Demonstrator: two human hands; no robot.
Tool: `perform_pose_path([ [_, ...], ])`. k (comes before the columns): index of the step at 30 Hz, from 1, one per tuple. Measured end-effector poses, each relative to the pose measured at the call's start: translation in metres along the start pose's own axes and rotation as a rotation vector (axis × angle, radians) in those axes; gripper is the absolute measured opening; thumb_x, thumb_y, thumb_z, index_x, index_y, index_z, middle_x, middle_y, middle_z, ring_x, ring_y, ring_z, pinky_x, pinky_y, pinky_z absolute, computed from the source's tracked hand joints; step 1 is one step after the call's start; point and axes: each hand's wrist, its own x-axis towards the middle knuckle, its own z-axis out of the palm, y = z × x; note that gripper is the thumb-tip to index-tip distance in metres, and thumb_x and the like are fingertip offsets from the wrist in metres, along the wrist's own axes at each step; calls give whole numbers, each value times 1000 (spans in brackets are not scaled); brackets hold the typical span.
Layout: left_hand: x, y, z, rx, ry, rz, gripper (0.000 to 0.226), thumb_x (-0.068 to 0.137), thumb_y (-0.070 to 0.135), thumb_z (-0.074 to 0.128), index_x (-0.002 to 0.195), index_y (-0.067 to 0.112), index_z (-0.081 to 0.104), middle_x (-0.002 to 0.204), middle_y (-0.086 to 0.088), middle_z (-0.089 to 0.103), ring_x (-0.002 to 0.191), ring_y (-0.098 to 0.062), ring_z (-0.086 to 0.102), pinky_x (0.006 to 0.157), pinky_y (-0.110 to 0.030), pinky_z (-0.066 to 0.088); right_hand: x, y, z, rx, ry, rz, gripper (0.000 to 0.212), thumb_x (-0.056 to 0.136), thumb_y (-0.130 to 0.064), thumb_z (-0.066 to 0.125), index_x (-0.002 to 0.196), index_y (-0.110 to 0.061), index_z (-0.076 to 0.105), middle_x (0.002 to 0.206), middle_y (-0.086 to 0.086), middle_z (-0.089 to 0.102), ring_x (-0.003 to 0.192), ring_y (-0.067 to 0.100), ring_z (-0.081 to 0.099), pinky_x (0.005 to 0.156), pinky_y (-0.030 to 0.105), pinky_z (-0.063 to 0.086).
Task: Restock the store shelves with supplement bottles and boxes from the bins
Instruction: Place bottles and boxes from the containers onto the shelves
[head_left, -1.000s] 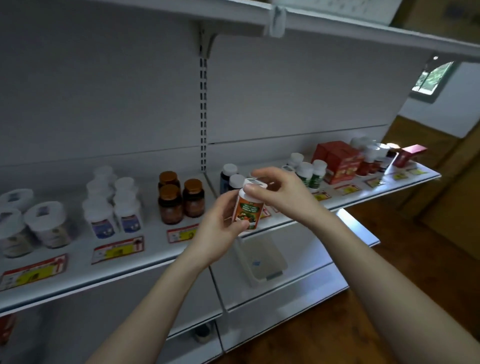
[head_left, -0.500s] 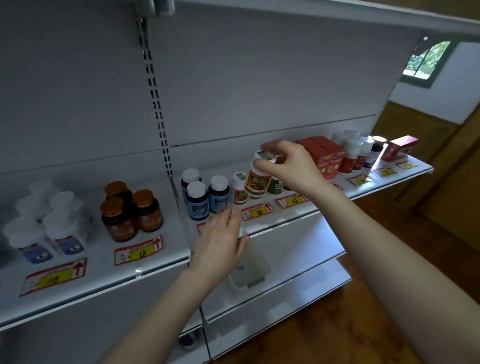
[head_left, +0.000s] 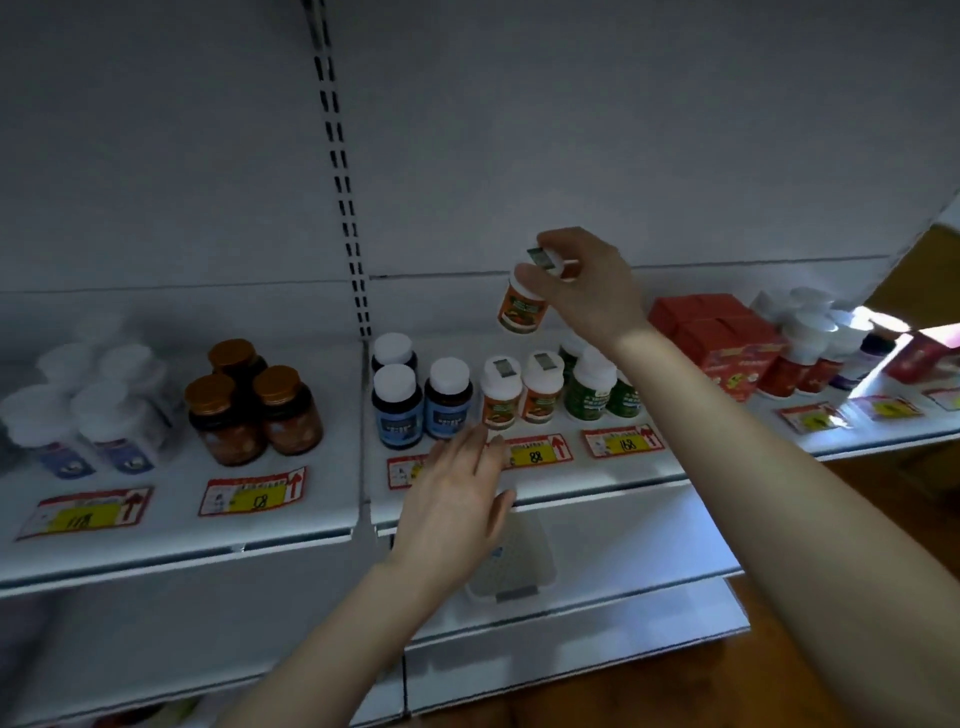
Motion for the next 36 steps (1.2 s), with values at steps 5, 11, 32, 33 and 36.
perform_pose_path([
  [5,-13,21,18,29,67,-127,43,71,24,73,106,2,64,107,-16,66,100,-30,64,85,-40,52,26,15,17,-44,-158,-62,40,85,-24,64,121,-7,55,124,6,57,112,17,53,84,17,38],
  [11,-29,40,44,13,19,-223,47,84,32,40,117,6,60,121,-13,61,115,-28,57,95,-44,44,37,33,38,-68,-341,-83,40,87,-22,62,124,-9,53,131,6,52,121,19,48,91,19,35],
  [32,-43,39,66,77,42,-211,49,74,19,75,119,7,61,129,-12,57,121,-27,53,97,-48,37,27,63,58,-192,-568,15,37,85,-18,62,121,-8,56,130,10,51,117,23,49,83,23,36],
  [33,-43,39,65,83,33,-216,53,70,19,78,119,7,62,129,-12,57,121,-27,53,96,-48,37,27,63,58,-197,-569,15,37,85,-19,61,121,-9,56,130,9,51,117,23,49,83,24,37],
  [36,-42,39,65,94,19,-224,56,67,19,81,118,7,62,128,-12,58,120,-27,53,97,-46,37,26,65,59,-199,-578,13,38,86,-21,60,122,-10,55,131,8,51,118,23,49,86,25,37],
])
